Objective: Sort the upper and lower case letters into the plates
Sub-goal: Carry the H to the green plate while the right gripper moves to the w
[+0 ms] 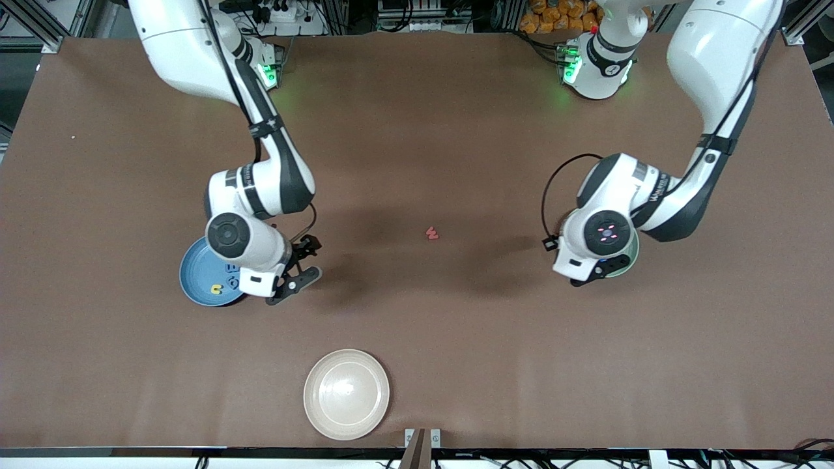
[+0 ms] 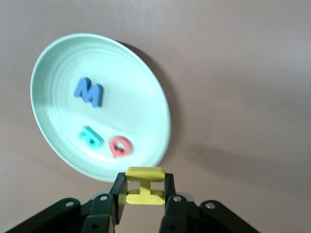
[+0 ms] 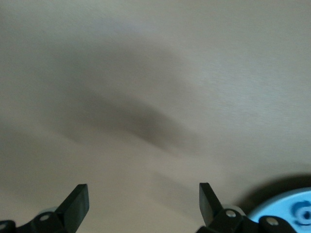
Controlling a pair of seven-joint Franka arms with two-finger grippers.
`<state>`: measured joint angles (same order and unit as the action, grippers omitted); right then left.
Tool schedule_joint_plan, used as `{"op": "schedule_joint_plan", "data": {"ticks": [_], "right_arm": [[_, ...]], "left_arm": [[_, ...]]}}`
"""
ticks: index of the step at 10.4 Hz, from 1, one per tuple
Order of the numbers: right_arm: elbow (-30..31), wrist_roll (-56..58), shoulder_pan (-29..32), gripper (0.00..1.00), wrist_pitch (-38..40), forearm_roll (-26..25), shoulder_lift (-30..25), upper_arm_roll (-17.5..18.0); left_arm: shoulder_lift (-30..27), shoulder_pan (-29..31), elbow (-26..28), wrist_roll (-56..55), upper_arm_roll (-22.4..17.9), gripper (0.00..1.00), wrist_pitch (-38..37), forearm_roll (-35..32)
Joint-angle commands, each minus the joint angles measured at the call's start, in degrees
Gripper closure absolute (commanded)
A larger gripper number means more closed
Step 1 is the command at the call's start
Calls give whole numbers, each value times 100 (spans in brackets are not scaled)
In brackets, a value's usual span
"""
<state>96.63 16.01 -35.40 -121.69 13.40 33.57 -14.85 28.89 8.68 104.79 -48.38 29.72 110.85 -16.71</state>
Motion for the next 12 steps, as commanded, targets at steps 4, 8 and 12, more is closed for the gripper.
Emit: {"op": "schedule_joint_plan", "data": {"ticks": [4,8,12], "right_arm": [[-399,-1791,-747,0,-65,276,290,-9],[-714,-1795,-1766,0,-1074,498,771,-9],[-1612,-1874,-1997,0,-1129,541,1511,218]], "left_arm": [[-929,1118,2115,1516,95,81,2052,-183],[-903,1127,2055,1516,113,71,2063,-359],[-859,1118,1932,1665,113,0,2046,-359]]}}
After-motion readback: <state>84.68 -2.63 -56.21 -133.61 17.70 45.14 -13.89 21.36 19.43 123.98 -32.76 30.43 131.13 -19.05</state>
